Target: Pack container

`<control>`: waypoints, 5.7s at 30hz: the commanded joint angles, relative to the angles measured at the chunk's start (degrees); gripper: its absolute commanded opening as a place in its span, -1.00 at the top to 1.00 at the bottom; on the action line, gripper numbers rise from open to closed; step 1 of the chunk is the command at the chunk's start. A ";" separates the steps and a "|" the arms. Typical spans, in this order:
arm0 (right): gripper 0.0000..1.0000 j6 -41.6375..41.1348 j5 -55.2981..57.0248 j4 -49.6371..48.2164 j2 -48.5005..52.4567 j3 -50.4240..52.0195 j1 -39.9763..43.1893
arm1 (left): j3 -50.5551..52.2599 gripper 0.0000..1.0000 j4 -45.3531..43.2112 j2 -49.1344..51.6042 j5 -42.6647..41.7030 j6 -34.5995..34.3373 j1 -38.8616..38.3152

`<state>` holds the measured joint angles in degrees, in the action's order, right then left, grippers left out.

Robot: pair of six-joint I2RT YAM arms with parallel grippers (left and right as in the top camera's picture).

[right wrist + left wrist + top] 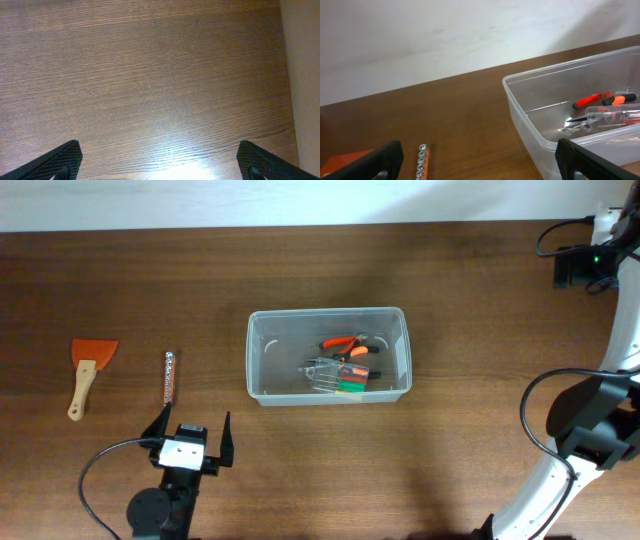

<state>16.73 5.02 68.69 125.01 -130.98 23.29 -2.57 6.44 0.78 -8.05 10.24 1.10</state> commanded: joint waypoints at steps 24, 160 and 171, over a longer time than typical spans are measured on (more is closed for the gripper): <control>-0.97 -0.04 -0.31 -0.15 -0.48 -0.09 0.39 | -58.27 -0.98 36.39 32.94 13.22 4.72 7.43; -0.97 -0.02 -0.31 -0.15 -0.48 -0.09 0.39 | -108.69 -0.98 75.23 118.33 4.48 7.17 10.67; -0.97 -0.04 -0.31 -0.15 -0.48 -0.09 0.39 | -108.69 -0.98 83.36 118.31 1.57 6.97 14.58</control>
<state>16.73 4.99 68.69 125.01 -130.98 23.29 -110.50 89.01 119.07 -4.56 16.78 14.85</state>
